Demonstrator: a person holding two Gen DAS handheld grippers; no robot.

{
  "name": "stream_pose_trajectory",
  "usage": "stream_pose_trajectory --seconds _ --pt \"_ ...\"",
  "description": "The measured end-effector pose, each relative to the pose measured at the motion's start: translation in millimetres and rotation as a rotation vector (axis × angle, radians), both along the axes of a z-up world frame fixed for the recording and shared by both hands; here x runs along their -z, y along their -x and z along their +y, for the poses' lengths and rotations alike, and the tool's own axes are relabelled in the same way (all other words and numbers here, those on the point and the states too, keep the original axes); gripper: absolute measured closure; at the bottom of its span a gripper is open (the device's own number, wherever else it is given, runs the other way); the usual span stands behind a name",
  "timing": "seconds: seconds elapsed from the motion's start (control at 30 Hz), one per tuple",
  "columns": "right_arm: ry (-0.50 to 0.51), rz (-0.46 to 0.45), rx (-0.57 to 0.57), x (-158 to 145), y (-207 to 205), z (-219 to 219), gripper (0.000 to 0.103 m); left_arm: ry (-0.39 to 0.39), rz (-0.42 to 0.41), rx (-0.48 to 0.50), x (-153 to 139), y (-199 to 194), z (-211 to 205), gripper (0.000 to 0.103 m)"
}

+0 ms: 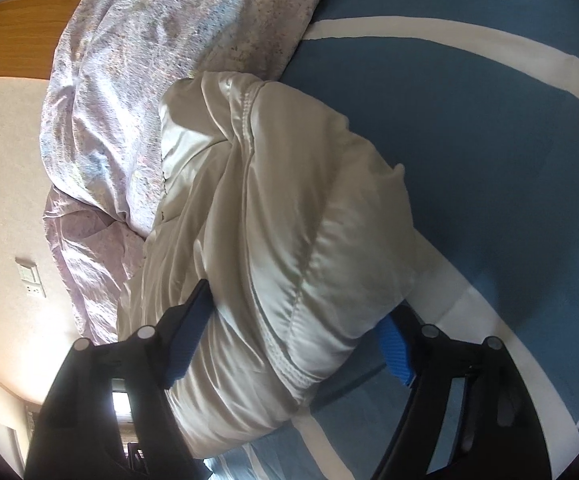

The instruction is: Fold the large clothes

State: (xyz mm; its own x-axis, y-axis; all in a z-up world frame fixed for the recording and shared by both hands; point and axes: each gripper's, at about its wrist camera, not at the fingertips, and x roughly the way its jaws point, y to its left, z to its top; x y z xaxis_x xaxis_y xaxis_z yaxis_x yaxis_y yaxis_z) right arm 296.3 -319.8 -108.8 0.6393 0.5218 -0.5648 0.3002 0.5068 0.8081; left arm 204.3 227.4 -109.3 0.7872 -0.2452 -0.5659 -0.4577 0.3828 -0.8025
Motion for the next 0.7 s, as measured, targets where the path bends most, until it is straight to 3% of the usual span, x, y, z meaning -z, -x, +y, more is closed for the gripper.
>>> stream_pose_trajectory --seconds 0.1,0.2,0.27,0.33,0.7 --pt "-0.014 -0.033 -0.001 1.8 -0.6 -1.1 0.036 0.019 -0.018 -0.017 2.5 -1.0 1.7 0.021" --pt "0.002 -0.079 -0.008 -3.3 0.6 -0.3 0.058 0.04 -0.05 -0.026 5.2 -0.9 3.3 0.045" --pt "0.021 -0.107 -0.014 -11.4 2.4 1.6 0.07 0.045 -0.1 -0.016 0.7 0.5 6.0 0.069" --pt "0.033 -0.134 -0.019 -20.1 4.7 3.5 0.073 0.046 -0.135 0.002 -7.5 2.1 8.3 0.076" --pt "0.08 -0.216 -0.104 -56.1 41.3 10.7 0.078 0.001 -0.184 0.032 -34.3 38.1 19.1 0.081"
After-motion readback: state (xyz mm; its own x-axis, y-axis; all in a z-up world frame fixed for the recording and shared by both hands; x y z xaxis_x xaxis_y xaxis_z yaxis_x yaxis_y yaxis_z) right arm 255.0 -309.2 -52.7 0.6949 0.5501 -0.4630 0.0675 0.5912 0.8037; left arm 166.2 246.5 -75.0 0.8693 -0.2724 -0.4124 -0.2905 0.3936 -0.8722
